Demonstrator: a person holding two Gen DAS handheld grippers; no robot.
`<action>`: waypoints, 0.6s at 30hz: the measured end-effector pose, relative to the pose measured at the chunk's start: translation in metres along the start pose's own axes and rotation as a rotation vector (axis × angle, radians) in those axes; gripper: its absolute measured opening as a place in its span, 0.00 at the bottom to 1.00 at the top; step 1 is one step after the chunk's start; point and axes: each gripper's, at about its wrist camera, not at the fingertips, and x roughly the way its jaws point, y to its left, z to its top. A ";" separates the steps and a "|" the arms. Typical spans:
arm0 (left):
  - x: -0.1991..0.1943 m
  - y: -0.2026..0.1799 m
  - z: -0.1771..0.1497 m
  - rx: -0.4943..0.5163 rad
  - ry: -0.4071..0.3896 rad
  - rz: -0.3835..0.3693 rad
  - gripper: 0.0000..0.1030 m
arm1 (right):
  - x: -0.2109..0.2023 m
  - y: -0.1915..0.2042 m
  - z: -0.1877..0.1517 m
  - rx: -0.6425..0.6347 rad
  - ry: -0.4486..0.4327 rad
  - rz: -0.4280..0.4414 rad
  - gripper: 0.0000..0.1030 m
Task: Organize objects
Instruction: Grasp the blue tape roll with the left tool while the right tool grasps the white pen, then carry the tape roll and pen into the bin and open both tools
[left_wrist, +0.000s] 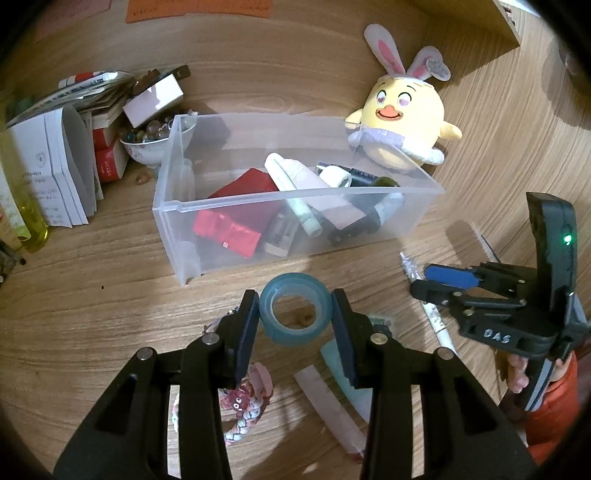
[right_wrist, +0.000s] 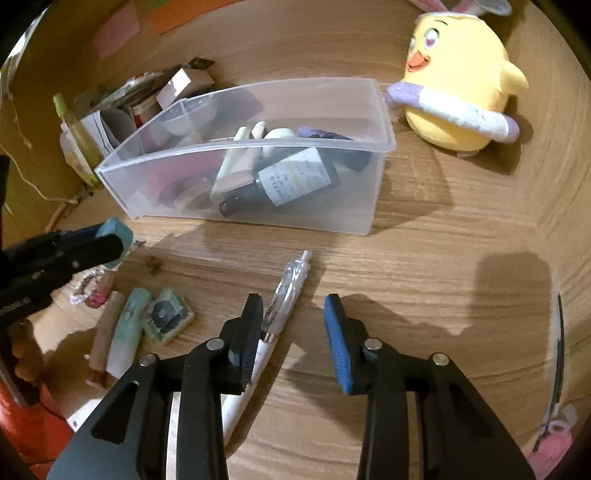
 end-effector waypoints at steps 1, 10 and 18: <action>0.000 0.000 0.000 -0.001 -0.002 0.000 0.38 | 0.001 0.003 0.001 -0.013 0.001 -0.005 0.31; -0.006 0.001 0.001 -0.017 -0.017 -0.004 0.38 | 0.004 0.006 -0.002 -0.050 -0.015 0.012 0.11; -0.022 -0.004 0.010 -0.022 -0.069 0.001 0.38 | -0.020 0.003 -0.005 -0.054 -0.090 0.028 0.10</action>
